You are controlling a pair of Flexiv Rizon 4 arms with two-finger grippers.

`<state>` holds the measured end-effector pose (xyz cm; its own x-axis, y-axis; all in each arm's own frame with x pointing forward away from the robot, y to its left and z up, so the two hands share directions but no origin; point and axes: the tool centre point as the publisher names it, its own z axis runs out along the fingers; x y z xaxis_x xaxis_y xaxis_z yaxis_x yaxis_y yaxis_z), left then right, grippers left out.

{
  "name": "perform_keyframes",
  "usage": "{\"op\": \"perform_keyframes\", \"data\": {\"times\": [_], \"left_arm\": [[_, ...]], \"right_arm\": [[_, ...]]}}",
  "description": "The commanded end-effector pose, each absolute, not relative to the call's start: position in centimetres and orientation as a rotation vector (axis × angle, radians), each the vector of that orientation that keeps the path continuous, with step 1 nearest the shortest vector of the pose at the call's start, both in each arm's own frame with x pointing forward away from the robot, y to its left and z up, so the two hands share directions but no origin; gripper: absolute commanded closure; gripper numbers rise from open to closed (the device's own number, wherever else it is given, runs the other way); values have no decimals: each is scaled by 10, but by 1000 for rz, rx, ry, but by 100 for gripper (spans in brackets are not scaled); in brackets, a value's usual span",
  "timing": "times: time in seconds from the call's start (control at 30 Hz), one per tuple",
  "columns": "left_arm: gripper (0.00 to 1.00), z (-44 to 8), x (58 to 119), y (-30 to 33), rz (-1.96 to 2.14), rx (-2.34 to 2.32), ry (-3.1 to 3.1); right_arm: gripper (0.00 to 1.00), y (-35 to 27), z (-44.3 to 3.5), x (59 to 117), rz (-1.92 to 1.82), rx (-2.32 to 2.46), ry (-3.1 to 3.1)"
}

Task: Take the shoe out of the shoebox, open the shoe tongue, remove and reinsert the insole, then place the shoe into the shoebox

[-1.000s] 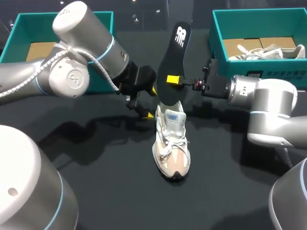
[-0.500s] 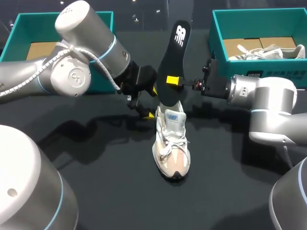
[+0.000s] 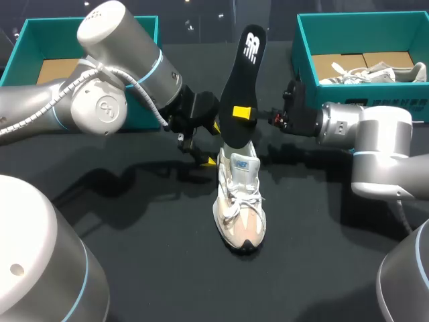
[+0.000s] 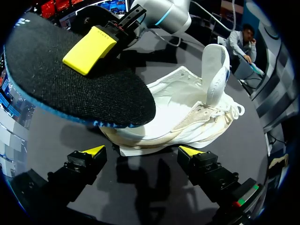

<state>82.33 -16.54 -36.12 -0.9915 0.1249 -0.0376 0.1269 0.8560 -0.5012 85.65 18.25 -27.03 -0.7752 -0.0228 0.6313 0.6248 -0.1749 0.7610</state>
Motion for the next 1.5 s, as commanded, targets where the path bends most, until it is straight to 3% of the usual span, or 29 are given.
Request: {"op": "perform_keyframes", "data": {"times": [0.03,1.5], "left_arm": [[0,-362,824,-166,-815,207,3024],[0,-362,824,-166,-815,207,3024]], "right_arm": [[100,184,-277,858,-2012,-649,-1642],[100,183,-317,832,-1976,-632,-1742]]}}
